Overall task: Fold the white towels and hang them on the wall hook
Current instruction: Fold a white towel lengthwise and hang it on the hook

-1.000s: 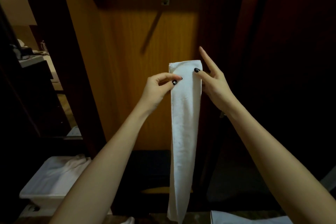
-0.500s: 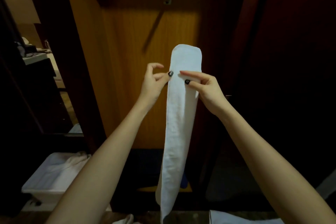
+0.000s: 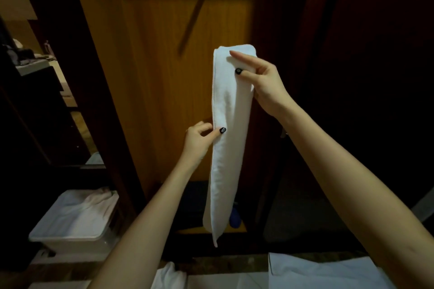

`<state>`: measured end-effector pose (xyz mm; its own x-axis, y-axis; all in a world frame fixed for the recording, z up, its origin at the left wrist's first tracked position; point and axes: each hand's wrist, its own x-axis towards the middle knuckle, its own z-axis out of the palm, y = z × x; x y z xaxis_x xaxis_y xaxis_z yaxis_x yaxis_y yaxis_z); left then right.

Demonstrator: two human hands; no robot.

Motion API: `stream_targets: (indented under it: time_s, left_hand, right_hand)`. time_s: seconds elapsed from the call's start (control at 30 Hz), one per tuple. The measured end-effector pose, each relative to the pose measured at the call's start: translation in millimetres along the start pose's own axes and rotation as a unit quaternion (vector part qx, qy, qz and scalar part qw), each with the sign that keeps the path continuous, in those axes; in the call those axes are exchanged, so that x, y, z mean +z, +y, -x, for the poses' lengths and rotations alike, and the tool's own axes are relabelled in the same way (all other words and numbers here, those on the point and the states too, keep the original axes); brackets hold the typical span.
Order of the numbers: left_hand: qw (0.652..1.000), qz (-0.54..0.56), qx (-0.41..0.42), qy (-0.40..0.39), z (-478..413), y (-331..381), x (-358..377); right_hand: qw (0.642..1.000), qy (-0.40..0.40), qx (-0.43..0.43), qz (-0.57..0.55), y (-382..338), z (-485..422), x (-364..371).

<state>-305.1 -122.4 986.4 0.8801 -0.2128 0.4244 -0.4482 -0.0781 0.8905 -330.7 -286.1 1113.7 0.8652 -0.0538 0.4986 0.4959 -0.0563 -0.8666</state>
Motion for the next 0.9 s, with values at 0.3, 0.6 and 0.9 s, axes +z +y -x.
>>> stream_targets:
  time_s: [0.3, 0.6, 0.9]
  left_hand:
    - [0.996, 0.025, -0.027, -0.083, -7, -15, 5]
    - [0.997, 0.07, 0.014, -0.043, -2, -23, 24]
    - [0.992, -0.084, 0.077, -0.052, 5, -54, 24]
  right_hand:
    - [0.998, 0.04, 0.041, -0.024, 5, -14, -32]
    - [0.996, 0.077, 0.037, 0.004, 10, -26, -36]
    - [0.993, 0.111, 0.029, 0.021, 10, -41, -33]
